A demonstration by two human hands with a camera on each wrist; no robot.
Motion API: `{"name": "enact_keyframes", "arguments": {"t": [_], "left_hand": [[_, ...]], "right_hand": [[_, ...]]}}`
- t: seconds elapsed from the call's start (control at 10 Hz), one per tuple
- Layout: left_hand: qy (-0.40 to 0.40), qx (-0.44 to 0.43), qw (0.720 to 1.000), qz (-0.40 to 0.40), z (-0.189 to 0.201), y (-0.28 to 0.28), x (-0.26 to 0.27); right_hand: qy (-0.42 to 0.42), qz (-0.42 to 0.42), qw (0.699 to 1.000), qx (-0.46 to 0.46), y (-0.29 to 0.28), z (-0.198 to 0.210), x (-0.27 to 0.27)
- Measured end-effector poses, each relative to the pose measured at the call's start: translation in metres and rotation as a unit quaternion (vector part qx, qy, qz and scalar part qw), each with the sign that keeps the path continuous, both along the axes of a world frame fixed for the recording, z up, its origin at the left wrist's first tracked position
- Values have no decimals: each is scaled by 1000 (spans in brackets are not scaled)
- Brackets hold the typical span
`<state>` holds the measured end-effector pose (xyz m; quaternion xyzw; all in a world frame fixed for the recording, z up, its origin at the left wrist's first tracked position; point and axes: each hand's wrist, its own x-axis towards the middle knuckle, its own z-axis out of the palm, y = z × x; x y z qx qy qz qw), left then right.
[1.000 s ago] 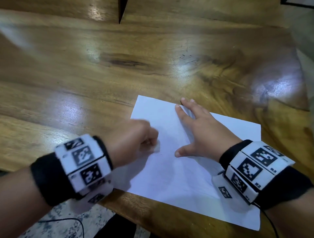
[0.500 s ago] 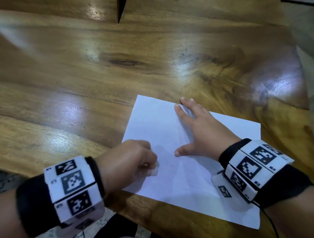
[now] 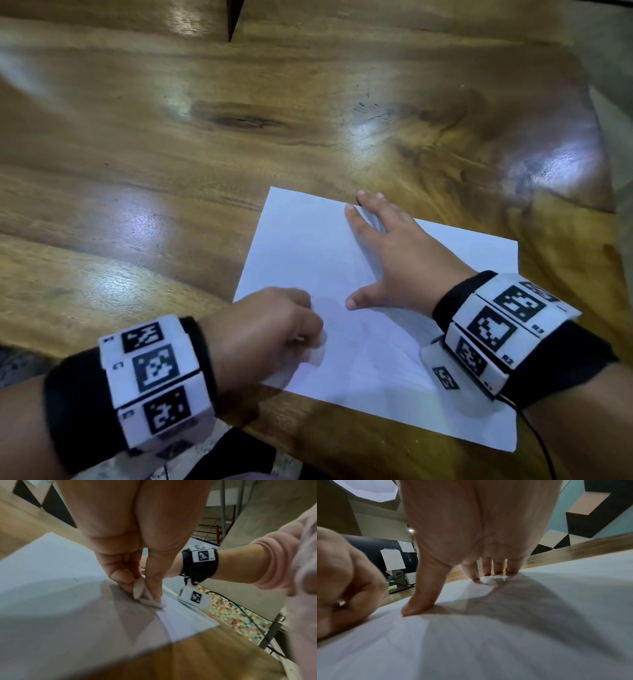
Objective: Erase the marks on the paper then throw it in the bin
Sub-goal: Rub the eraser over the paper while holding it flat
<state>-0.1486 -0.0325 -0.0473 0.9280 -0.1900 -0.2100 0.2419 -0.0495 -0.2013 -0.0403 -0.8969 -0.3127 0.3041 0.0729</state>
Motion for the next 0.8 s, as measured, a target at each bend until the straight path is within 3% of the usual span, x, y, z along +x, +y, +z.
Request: {"name": "enact_keyframes", "arguments": {"t": [0.1,0.2,0.3,0.4,0.5,0.6,0.7,0.8], "left_hand": [[-20,-45,996,78,3,4,28],[-27,-43,996,77,5,6,31],[26,-35,999,8,5,6,-3],[63,-37,997,-1,7,6,-7],[-25,-41,998,51,7,2,25],[-46,-40,997,54,3,2,28],[31,-40,998,-23,1,3,-5],[64,-51,996,-26,1,4,-9]], "right_hand": [[-1,0,1000,1,0,1,0],[0,1,1000,0,0,0,0],[0,2,1000,-3,0,0,1],[-1,1,1000,-5,0,0,0],[-3,-3,1000,-3,1,0,0],[-1,-4,1000,-5,1,0,0],[0,-3,1000,-6,1,0,0],[5,-8,1000,-7,1,1,-1]]}}
